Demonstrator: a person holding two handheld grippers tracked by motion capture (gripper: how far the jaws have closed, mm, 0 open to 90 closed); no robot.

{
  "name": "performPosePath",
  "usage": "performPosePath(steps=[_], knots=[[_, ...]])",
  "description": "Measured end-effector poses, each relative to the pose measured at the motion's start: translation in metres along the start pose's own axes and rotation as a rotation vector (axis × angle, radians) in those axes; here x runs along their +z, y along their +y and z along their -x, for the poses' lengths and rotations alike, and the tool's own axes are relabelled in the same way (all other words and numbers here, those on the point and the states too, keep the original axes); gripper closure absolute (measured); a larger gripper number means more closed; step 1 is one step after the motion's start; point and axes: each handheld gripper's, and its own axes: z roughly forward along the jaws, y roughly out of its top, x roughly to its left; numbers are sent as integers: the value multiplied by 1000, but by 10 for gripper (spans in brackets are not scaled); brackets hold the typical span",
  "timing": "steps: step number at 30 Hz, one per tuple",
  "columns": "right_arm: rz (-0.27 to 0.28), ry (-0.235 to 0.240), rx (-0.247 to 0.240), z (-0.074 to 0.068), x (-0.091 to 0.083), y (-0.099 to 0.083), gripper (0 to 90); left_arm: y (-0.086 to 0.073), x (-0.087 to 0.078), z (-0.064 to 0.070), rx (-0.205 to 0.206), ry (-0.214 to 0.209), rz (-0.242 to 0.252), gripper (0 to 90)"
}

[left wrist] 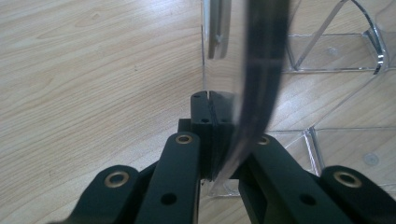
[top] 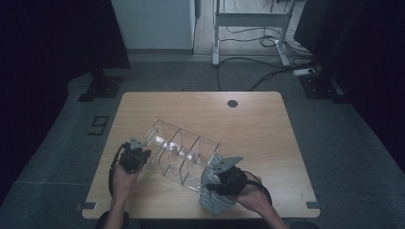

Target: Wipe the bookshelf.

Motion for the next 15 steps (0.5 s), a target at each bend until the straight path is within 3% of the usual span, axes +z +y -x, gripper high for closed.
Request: performPosePath(steps=[6, 15], knots=[[-26, 2, 15, 5, 10, -7, 627, 0, 0, -2, 16, -14, -3, 871], [-3, -53, 72, 23, 7, -8, 627, 0, 0, -3, 38, -20, -4, 870]])
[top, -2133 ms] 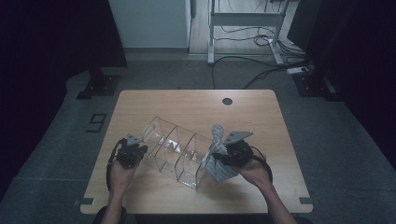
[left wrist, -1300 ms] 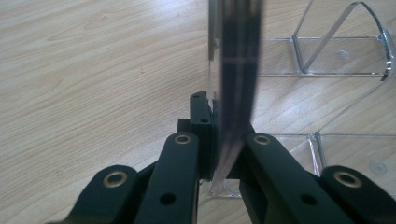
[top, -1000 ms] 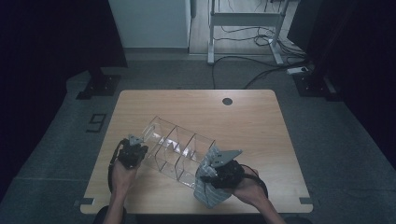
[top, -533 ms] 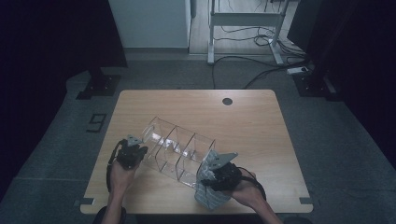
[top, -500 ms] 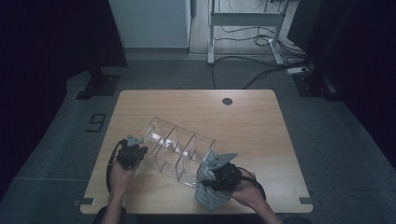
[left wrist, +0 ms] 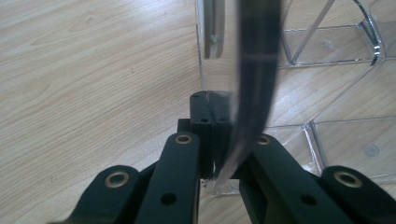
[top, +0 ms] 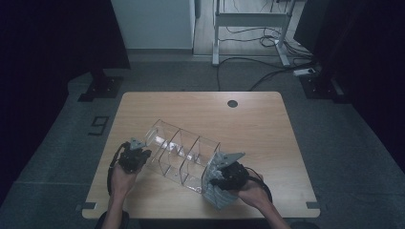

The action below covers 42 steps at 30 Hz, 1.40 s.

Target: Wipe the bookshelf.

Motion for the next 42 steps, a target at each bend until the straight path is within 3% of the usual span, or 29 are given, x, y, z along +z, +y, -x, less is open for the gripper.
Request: performPosePath(steps=[8, 32, 42], knots=[[14, -48, 53, 18, 0, 1, 627, 0, 0, 0, 2, 0, 0, 869], [50, -164, 152, 65, -4, 7, 627, 0, 1, 1, 0, -2, 2, 869], [26, -176, 159, 69, 6, 3, 626, 1, 1, 2, -15, 1, 3, 869]])
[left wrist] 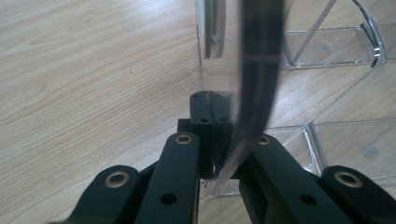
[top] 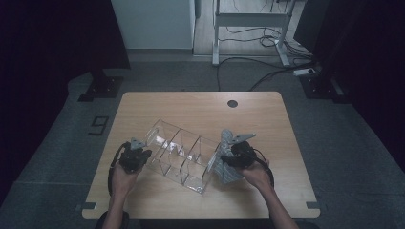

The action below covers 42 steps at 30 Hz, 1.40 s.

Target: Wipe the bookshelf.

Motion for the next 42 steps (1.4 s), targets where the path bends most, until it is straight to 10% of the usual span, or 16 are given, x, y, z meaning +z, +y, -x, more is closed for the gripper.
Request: performPosePath(steps=[18, 42], knots=[[-95, -6, -9, -3, 31, -14, 624, 0, 0, 1, -27, 3, 1, 871], [-109, 61, -78, -36, 21, -20, 626, 1, 1, 5, -53, 46, -6, 873]])
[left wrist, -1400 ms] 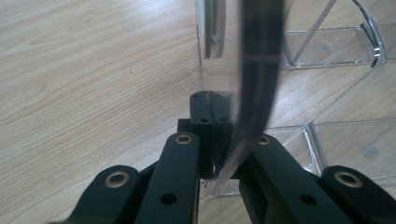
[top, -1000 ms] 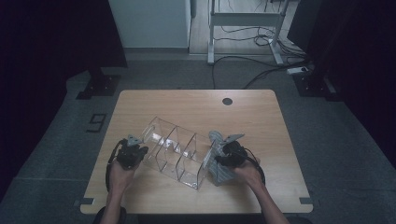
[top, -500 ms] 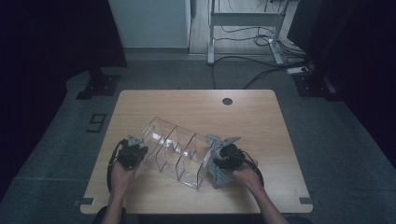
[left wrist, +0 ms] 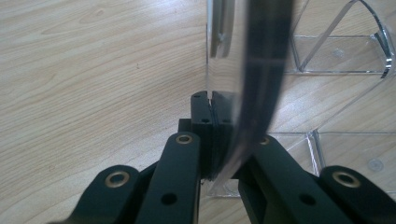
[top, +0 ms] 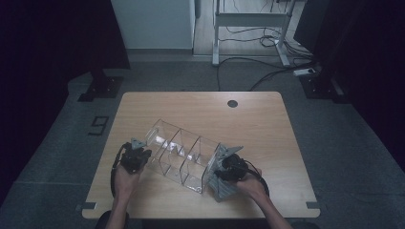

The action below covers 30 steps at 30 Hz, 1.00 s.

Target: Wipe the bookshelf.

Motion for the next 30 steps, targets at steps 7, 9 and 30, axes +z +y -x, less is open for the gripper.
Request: performPosePath(steps=[7, 9, 30], knots=[[-6, 42, -23, -14, -2, -2, 625, 0, 0, 1, -2, 8, -1, 873], [-6, 53, -33, -18, -3, -3, 625, 0, 0, 1, -3, 8, -2, 873], [-12, 173, -109, -59, -12, -10, 623, 0, 0, 5, -11, 36, -15, 866]])
